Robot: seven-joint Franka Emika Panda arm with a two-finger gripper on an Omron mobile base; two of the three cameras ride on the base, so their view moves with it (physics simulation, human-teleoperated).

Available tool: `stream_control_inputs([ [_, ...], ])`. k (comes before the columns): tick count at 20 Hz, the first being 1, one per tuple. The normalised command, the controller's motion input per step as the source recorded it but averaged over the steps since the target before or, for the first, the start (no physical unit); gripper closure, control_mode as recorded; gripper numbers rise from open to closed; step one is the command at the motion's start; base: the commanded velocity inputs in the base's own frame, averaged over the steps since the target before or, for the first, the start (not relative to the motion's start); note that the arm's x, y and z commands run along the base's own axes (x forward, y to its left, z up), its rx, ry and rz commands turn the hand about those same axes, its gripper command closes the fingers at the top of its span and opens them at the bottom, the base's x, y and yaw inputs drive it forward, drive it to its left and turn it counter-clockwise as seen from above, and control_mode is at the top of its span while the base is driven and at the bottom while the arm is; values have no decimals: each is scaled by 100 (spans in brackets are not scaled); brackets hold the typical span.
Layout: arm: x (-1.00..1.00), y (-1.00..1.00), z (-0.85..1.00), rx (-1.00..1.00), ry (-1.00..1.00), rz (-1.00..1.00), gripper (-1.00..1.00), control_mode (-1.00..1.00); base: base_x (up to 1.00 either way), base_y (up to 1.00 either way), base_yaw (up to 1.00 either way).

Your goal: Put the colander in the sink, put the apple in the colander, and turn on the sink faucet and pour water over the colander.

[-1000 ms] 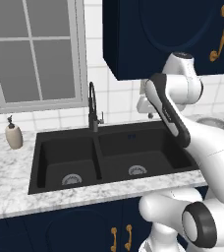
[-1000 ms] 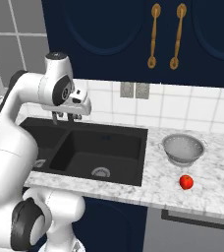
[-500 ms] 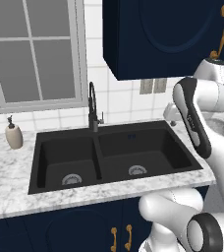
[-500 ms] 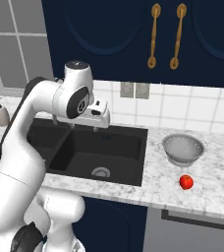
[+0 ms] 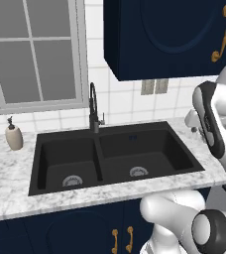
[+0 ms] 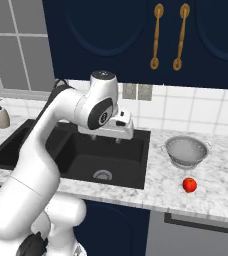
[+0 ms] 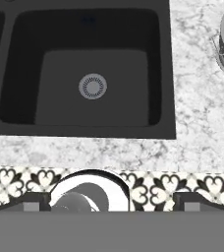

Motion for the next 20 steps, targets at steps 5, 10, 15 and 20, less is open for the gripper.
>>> stream_control_inputs([
  [5,28,-41,-25,-3,0,0,-100,-100,0,0,0],
  [10,50,-53,-11,0,0,0,-100,-100,0,0,0],
  [15,15,-58,-34,0,0,1,-100,-100,0,0,0],
  [20,9,-32,-30,-1,0,0,-100,-100,0,0,0],
])
